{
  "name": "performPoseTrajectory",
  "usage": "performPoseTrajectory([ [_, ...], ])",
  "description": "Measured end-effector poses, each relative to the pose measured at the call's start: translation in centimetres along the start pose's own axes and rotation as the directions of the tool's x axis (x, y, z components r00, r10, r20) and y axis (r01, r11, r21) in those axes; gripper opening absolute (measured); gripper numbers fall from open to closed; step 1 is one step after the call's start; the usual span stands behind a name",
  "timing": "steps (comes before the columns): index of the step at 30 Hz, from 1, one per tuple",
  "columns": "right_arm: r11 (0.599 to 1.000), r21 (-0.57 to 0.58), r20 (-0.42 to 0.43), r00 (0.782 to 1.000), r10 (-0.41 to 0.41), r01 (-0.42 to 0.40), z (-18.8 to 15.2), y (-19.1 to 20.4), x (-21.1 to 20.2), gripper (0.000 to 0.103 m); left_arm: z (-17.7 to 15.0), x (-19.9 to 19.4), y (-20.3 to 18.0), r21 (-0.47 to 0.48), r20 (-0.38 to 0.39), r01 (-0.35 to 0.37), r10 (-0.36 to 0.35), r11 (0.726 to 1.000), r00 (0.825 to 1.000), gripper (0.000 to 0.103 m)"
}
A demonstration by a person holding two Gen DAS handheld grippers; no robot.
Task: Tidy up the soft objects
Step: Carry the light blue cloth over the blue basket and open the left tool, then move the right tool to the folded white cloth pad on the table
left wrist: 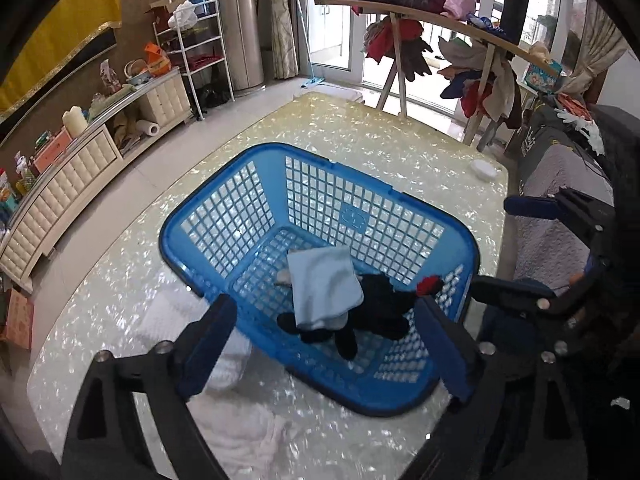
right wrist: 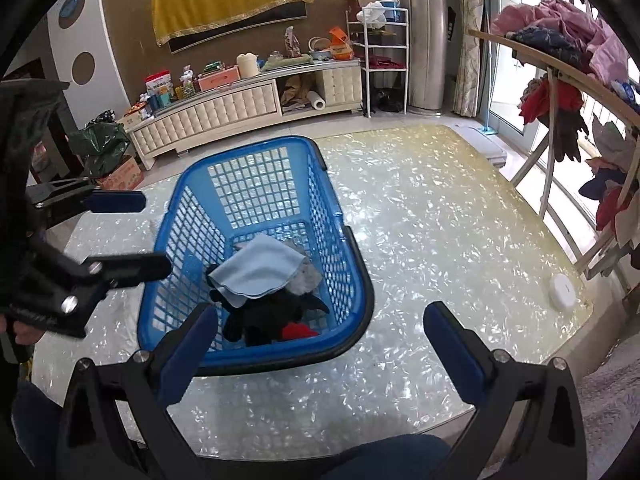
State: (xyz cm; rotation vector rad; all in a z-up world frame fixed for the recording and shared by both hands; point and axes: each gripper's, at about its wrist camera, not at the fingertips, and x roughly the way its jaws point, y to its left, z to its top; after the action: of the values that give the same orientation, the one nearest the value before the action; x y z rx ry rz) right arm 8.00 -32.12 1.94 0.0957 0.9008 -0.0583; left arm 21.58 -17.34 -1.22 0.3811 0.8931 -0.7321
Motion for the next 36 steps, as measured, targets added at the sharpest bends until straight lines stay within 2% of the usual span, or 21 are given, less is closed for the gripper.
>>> performPoseTrajectory([
  [5,1.0,-0.021,0.007,1.0,0.005,-0.005,-0.1,1.1,-0.5,0.103,-1.5,-2.2,0.6,-0.04,0.019,0.016,-0.015,0.999,1.0,0.09],
  [8,0.999,-0.039,0.01,1.0,0.012,-0.011,-0.1,2.0,-0.8,0.103,-2.8,-3.5,1.2,-0.067,0.03,-0.015,0.017,0.998,0.999,0.103],
  [22,0.987,-0.153,-0.004,0.999,0.041,-0.041,0.4,8.0,0.0,0.103,-10.3,-7.9,4.8,-0.213,0.037,-0.052,0.061,0.976,0.997,0.103],
  [36,0.959,-0.265,-0.055,0.995,0.088,-0.1,0.3,14.2,2.5,0.103,-16.1,-8.9,8.8,-0.321,-0.001,-0.079,0.083,0.944,0.997,0.103],
])
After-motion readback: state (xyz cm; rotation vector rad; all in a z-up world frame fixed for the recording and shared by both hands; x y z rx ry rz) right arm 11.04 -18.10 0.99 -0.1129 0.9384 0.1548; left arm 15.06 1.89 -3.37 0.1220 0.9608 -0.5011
